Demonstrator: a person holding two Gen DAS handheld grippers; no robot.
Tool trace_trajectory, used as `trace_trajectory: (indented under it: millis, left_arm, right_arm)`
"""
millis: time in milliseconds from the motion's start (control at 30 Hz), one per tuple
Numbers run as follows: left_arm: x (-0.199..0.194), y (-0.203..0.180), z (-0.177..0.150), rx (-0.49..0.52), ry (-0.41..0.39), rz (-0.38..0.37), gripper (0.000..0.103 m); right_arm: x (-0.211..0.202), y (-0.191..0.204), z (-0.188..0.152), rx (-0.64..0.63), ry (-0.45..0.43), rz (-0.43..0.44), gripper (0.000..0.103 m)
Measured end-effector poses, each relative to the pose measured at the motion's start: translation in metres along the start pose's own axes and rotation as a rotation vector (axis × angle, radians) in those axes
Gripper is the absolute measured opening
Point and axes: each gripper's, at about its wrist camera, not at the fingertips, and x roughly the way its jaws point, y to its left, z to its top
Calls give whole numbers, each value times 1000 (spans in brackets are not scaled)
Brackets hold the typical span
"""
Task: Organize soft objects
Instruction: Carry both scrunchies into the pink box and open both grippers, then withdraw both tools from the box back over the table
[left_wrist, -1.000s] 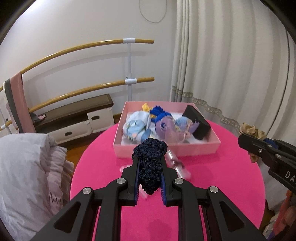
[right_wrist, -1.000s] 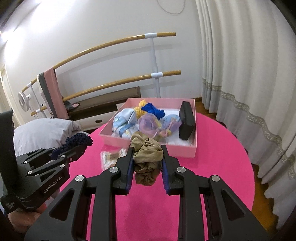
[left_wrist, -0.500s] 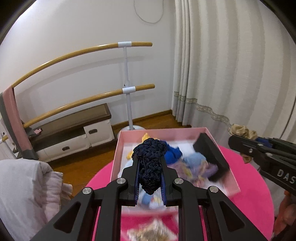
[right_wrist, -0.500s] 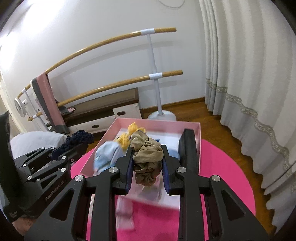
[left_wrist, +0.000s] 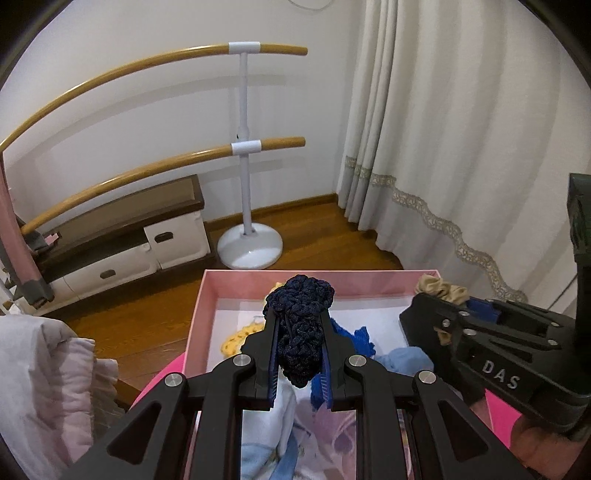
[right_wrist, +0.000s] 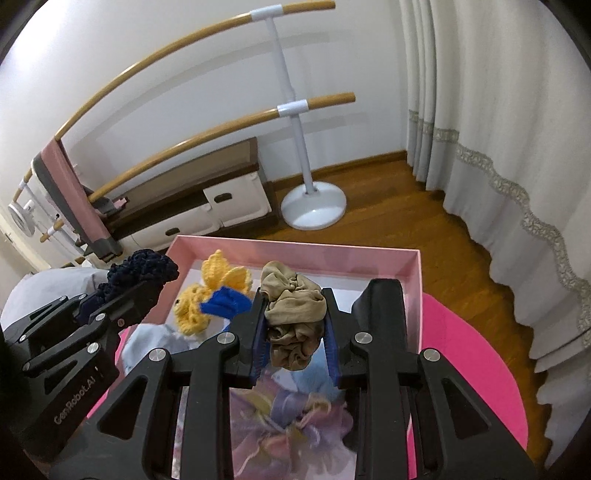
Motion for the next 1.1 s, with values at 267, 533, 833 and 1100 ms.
trace_trajectory:
  millis: [267, 533, 833, 1100]
  left_arm:
    - [45, -2, 21, 6, 50, 1, 24]
    - [47, 4, 30, -24, -17, 50, 78]
    - [23, 0, 40, -3, -136, 117, 103]
    - [-19, -15, 3, -7, -199, 136, 103]
  right_arm:
    - [24, -9, 1, 17, 42, -10, 35]
    - [12, -20, -3, 62, 0, 0, 82]
    - [-30, -18, -7, 94, -87, -4, 103]
    - [-79, -2, -27, 78, -161, -28, 103]
